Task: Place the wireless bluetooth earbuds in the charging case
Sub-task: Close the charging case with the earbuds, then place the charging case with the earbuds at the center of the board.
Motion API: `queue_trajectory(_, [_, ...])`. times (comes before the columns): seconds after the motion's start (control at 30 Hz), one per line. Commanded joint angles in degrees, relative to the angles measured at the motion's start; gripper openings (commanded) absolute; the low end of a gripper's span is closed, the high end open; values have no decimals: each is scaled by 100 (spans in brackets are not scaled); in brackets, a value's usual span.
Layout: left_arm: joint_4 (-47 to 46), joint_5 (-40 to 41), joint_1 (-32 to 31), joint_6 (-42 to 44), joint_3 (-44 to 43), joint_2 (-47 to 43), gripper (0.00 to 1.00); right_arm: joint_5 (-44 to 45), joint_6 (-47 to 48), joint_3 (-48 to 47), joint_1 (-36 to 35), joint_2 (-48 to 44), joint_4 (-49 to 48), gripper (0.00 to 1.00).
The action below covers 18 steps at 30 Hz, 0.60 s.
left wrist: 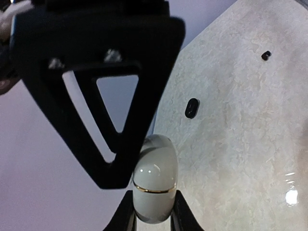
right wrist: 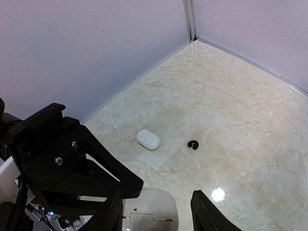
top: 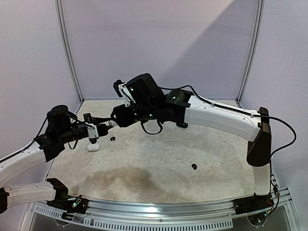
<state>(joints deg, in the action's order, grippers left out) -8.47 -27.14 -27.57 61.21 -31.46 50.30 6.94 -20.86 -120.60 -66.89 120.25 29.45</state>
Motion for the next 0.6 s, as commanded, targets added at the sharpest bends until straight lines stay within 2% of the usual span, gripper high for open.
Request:
queue_trajectory(0.0, [-155,155,19,-861,-202,-58,0,308,-223,739,-27,-540,392,50])
queue_trajectory(0.13, [580,-262,39,-2986,-370,152,0,398,-492,1182,412,-1125,287,55])
queue_trajectory(0.23, [1214,-670,71,-4768,-517,463,0,258,-320,1314,979,-1454,717,64])
queue_trajectory(0.4, [1655,-1156,180,-7220,-905,1253,0,-591,502,1668,2289,-1413,1208,92])
queue_trajectory(0.47, [1741,-1190,182,-7691,-1124,1688,0,-1164,955,1671,2731,-1214,1249,98])
queue_trajectory(0.57, [2099,-954,194,-8114,-1652,2365,0,-1400,1797,1319,3232,-628,1512,99])
